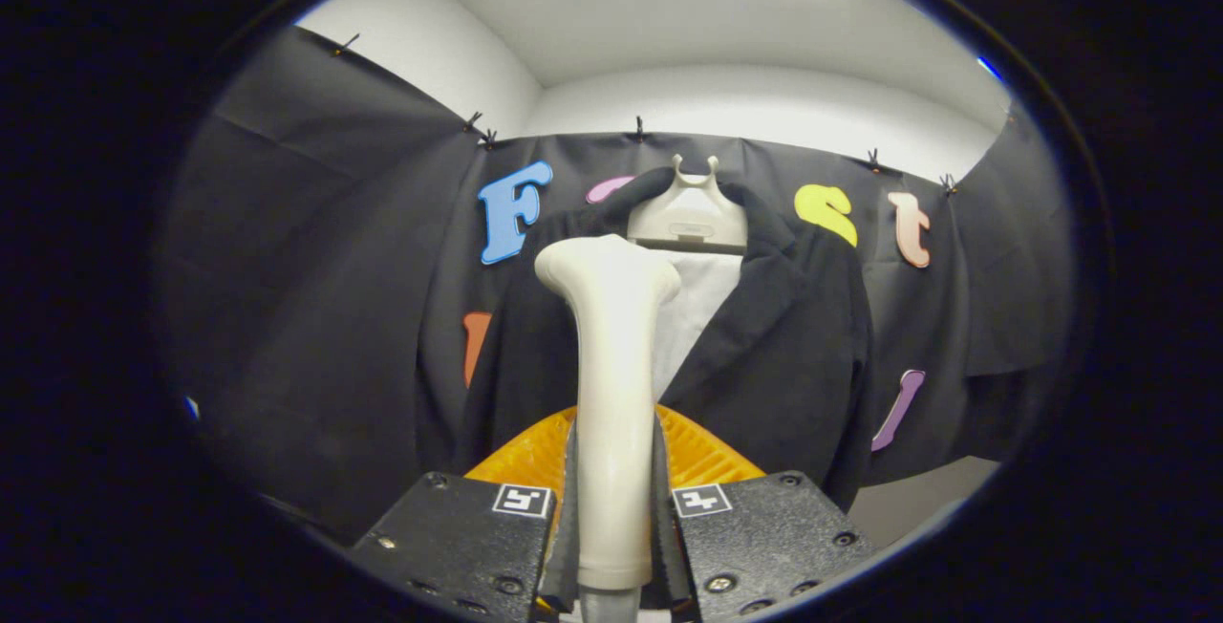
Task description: Iron the clothes twice with a garment steamer, once on the left side and once on the right side.
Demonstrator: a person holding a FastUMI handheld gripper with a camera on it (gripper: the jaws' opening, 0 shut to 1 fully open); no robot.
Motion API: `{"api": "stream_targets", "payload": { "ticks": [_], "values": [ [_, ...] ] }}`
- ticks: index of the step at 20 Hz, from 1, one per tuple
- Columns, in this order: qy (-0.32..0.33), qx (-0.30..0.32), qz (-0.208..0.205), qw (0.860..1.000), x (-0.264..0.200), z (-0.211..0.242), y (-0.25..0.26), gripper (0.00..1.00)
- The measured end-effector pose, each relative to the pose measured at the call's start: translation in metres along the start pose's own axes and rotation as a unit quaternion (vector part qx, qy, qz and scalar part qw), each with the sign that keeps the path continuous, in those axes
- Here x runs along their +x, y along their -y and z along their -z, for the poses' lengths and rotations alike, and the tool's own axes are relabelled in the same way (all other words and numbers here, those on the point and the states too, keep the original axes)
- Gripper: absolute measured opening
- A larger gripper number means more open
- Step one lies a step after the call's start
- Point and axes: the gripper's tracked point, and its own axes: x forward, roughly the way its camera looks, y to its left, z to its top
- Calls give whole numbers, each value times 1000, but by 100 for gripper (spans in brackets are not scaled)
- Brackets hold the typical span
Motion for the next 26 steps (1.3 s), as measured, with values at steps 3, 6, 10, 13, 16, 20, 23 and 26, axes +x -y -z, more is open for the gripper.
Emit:
{"api": "stream_targets", "payload": {
  "ticks": [3, 6, 10, 13, 16, 20, 23, 26],
  "values": [
    [-15, -4, 6, 1000, -11, 15, 3, 33],
    [-34, -4, 8, 999, -22, 32, 3, 33],
    [-56, -7, 12, 998, -33, 54, 3, 33],
    [-76, -9, 16, 997, -38, 75, 4, 33],
    [-90, -3, 32, 995, -45, 92, 8, 33],
    [-109, 3, 39, 993, -54, 113, 8, 33],
    [-119, 2, 44, 992, -65, 130, 6, 33],
    [-136, 5, 53, 989, -73, 152, 5, 33]
  ]
}}
